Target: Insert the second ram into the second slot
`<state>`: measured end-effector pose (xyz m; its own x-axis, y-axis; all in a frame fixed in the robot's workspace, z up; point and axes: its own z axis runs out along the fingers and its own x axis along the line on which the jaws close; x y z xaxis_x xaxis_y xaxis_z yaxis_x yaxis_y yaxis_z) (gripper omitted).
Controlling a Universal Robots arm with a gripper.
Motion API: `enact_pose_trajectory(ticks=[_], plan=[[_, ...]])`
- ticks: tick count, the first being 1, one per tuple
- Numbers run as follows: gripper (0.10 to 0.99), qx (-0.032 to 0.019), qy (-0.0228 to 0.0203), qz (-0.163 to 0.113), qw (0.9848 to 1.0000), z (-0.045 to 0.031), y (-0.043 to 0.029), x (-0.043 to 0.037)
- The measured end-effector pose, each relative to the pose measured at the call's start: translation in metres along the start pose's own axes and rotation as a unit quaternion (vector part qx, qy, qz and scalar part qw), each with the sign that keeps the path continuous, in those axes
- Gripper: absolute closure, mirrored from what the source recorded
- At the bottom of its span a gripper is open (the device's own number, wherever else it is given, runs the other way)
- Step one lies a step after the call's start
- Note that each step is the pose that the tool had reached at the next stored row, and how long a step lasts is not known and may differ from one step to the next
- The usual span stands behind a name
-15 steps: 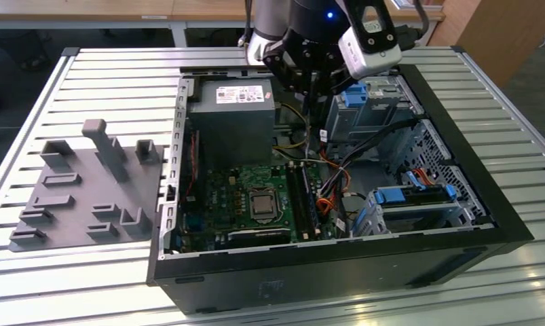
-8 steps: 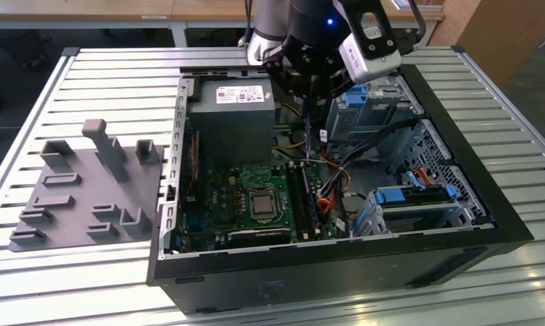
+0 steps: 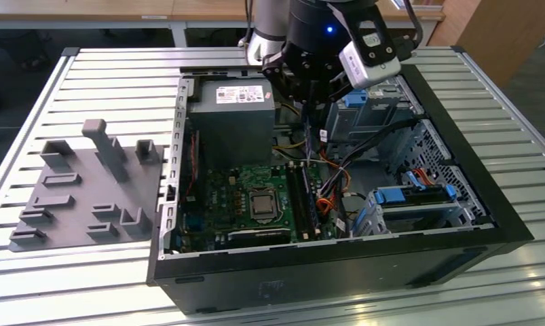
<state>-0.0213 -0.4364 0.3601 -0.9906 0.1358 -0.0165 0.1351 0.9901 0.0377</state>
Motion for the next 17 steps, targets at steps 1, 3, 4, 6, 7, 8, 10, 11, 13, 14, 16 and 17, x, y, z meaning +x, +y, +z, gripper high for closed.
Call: enact_pose_trajectory(ticks=[1, 3, 4, 6, 7, 8, 10, 11, 13, 14, 16, 17], plan=[[0.949, 0.0000, 0.0000, 0.000, 1.0000, 0.0008, 0.0000, 0.0000], [0.949, -0.0001, 0.0001, -0.002, 1.0000, 0.0025, -0.0001, 0.0000], [0.949, -0.0002, 0.0002, -0.003, 1.0000, 0.0033, -0.0002, 0.0000], [0.949, -0.0003, 0.0004, -0.008, 1.0000, 0.0056, -0.0003, 0.0001], [0.949, -0.0004, 0.0005, -0.013, 0.9999, 0.0068, -0.0004, 0.0001], [0.949, -0.0005, 0.0008, -0.019, 0.9998, 0.0079, -0.0004, 0.0001], [0.949, -0.0007, 0.0013, -0.033, 0.9995, 0.0097, -0.0004, 0.0002], [0.949, -0.0008, 0.0015, -0.039, 0.9992, 0.0104, -0.0004, 0.0002], [0.949, -0.0010, 0.0017, -0.048, 0.9989, 0.0116, -0.0006, 0.0002], [0.949, -0.0011, 0.0015, -0.049, 0.9988, 0.0123, -0.0011, 0.0001], [0.949, -0.0019, 0.0005, -0.049, 0.9988, 0.0146, -0.0017, 0.0000], [0.949, -0.0020, 0.0000, -0.049, 0.9988, 0.0160, -0.0019, 0.0000]])
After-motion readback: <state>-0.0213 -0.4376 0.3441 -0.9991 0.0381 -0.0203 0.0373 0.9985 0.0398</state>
